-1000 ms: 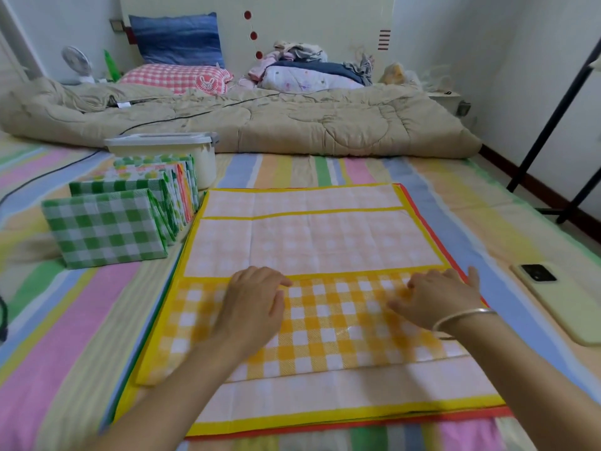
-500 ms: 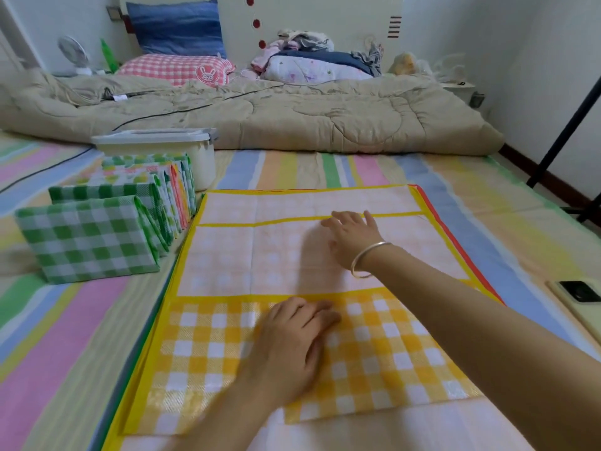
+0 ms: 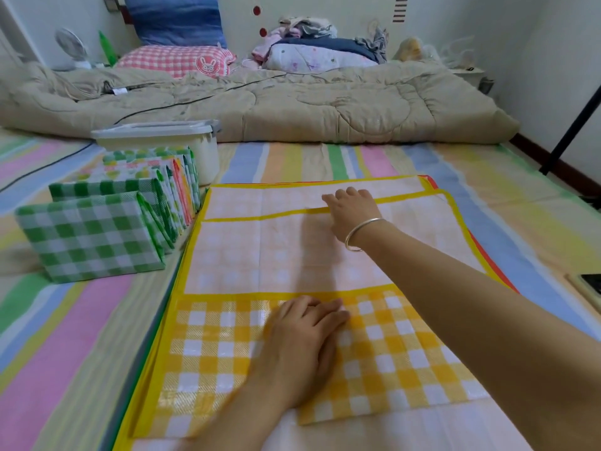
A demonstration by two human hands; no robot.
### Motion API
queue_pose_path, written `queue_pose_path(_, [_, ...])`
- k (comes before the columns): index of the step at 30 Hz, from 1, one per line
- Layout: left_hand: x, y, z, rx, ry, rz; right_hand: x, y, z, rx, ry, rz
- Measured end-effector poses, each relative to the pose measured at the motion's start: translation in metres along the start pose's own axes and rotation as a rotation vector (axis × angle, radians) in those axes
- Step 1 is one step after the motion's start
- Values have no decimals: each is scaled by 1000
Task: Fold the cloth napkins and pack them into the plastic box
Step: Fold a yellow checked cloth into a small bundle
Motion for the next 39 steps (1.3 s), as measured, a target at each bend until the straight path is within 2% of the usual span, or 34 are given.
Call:
queue_pose_path(5, [0,-2,1,-17,-33,-39,30,79,34,175,-10,-345])
queue_pose_path(9, [20,10,-3,50,-161,-210,55,132,112,382,95,-589])
queue_pose_path(14, [73,60,-6,265,-414,-322,69,134,203,395,145,-622])
queue_pose_path(18, [110,102,3,320,-501,-192,68,103,242,322,168,-644])
queue_pose_path(21, [108,108,13,275,-438,-145,59,74,261,256,198,-630])
queue_pose_path(24, [72,82,29,116,-267,-160,55,52,275,202,182,-639])
queue_pose_path(28, [47,52,58,-66,-150,4,50,39,290,147,160,-667])
queue_pose_path(32, [42,49,62,-113,-98,65,49,38,299,153,146,-679])
queue_pose_path(39, [45,46,61,-120,-119,72,49,44,303,204,126,-681])
Point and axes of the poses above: each hand's wrist, its own z-axis away from the middle knuckle, its own y-axis out of the back of the hand, x = y × z, the point moved 10 cm from there along -z, towards the middle knuckle, and after that the axes turned 14 degrees about -y, right-handed, at the moved point
